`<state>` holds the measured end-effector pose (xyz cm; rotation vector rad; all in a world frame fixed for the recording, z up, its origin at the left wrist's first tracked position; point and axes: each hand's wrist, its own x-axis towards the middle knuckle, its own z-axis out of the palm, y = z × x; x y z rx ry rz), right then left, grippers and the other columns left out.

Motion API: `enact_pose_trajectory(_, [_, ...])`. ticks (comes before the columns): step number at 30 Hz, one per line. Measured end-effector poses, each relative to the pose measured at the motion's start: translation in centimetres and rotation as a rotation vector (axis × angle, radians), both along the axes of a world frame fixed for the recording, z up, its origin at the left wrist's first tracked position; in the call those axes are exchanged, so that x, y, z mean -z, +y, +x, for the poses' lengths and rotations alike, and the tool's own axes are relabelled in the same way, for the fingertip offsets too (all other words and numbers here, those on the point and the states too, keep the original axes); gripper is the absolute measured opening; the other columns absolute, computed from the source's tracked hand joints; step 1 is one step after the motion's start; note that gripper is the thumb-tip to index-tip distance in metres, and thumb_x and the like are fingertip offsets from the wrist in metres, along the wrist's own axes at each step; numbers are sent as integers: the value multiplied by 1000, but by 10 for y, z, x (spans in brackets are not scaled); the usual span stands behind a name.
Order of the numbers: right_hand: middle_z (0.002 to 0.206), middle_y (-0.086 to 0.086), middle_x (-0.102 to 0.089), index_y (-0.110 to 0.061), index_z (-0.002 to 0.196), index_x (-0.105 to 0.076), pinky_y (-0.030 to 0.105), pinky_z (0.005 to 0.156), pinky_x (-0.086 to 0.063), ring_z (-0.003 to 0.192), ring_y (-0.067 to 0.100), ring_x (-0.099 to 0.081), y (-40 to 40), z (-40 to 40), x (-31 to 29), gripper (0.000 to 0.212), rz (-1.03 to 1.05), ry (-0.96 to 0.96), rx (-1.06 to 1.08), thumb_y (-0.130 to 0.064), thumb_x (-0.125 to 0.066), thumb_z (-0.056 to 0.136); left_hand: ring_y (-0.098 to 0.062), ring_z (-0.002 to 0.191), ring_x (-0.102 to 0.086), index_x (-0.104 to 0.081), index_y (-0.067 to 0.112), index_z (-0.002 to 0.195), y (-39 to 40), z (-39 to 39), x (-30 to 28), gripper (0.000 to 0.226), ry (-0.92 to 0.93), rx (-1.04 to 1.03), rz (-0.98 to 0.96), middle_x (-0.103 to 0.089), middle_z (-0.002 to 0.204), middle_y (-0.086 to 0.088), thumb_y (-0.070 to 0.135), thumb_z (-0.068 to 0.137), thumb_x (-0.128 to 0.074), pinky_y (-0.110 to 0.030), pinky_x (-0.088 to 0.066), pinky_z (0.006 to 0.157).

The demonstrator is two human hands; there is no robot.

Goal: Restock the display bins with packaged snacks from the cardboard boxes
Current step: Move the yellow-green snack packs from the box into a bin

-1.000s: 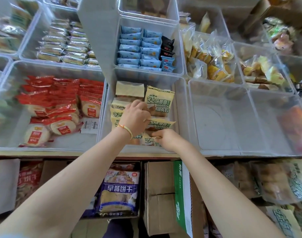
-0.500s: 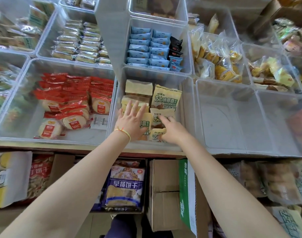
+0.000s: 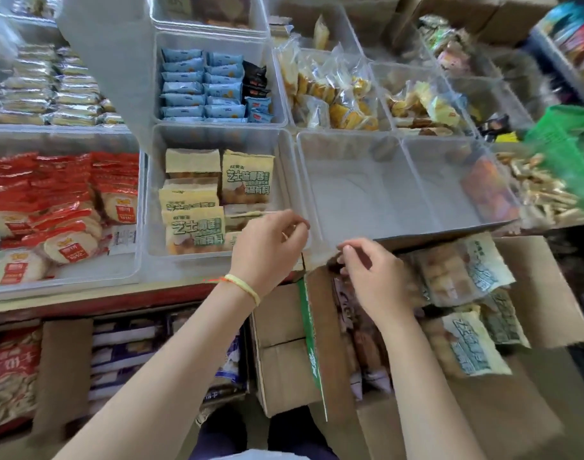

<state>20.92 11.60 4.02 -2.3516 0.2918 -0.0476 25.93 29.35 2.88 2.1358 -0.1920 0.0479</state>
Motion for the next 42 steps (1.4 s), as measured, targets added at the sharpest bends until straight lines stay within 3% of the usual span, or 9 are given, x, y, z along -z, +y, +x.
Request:
enact_pose_trajectory(8, [113, 5, -59, -16, 112, -69, 24, 78, -36, 101, 21, -53, -129, -76, 12, 22, -257, 36, 301, -14, -58, 94, -19, 76, -65, -74, 20, 94, -123, -52, -21, 19, 122, 374, 162, -73, 84, 3, 21, 93, -55, -33, -54, 71])
enact_pose_trajectory(12, [115, 16, -61, -11, 117, -66, 43, 91, -42, 110, 36, -53, -189, -98, 34, 32, -387, 139, 390, -11, -62, 86, -9, 57, -56, -72, 15, 92, -172, -80, -18, 19, 250, 390, 240, -71, 81, -5, 19, 93, -53, -32, -52, 62])
enact_pose_trajectory(16, [107, 14, -64, -13, 112, -59, 42, 77, -42, 102, 36, -60, -229, -117, 48, 26, -330, 153, 387, -10, -61, 87, -11, 58, -59, -68, 16, 87, -220, -103, -11, 16, 300, 388, 278, -68, 76, -1, 19, 93, -54, -26, -45, 57])
enact_pose_trajectory(19, [95, 9, -65, -12, 94, -58, 35, 66, -34, 92, 33, -60, -249, -121, 52, 6, -196, 162, 310, -11, -61, 90, -17, 66, -64, -71, 22, 86, -250, -115, -6, 17, 330, 344, 236, -68, 76, 4, 17, 92, -55, -25, -49, 66])
enact_pose_trajectory(23, [74, -5, -56, -15, 69, -52, 32, 63, -36, 79, 22, -55, -272, -123, 38, 26, -14, 129, 32, -21, -71, 87, -13, 85, -61, -72, 20, 108, -273, -125, -2, 21, 342, 301, 255, -67, 94, 5, 20, 91, -60, -24, -48, 78])
enact_pose_trajectory(26, [67, -6, -56, -20, 70, -50, 31, 62, -40, 66, 12, -52, -287, -122, 12, 29, 91, 116, -155, -24, -73, 88, -11, 113, -54, -55, 25, 133, -279, -130, -2, 54, 331, 337, 257, -55, 119, 8, 28, 83, -73, -24, -42, 96])
enact_pose_trajectory(33, [74, -8, -62, -23, 84, -55, 35, 70, -46, 70, 10, -55, -287, -100, -47, 20, 386, 141, -413, -33, -58, 100, -18, 105, -69, -61, 30, 120, -258, -135, -18, 49, 599, 315, -274, -72, 113, 2, 19, 76, -81, -40, -57, 91])
enact_pose_trajectory(38, [86, 8, -74, -14, 89, -59, 40, 68, -56, 75, 22, -70, -261, -87, -67, 23, 645, 109, -317, -36, -63, 95, -33, 123, -59, -46, 17, 140, -228, -134, -19, 72, 798, 472, -614, -62, 134, -12, 23, 76, -80, -49, -46, 104])
enact_pose_trajectory(42, [86, 7, -75, -19, 81, -67, 41, 72, -59, 76, 20, -71, -223, -72, -72, 32, 685, 37, -173, -49, -76, 73, -33, 115, -63, -55, 15, 129, -200, -132, -26, 63, 705, 258, -750, -64, 129, -14, 33, 74, -79, -55, -43, 104])
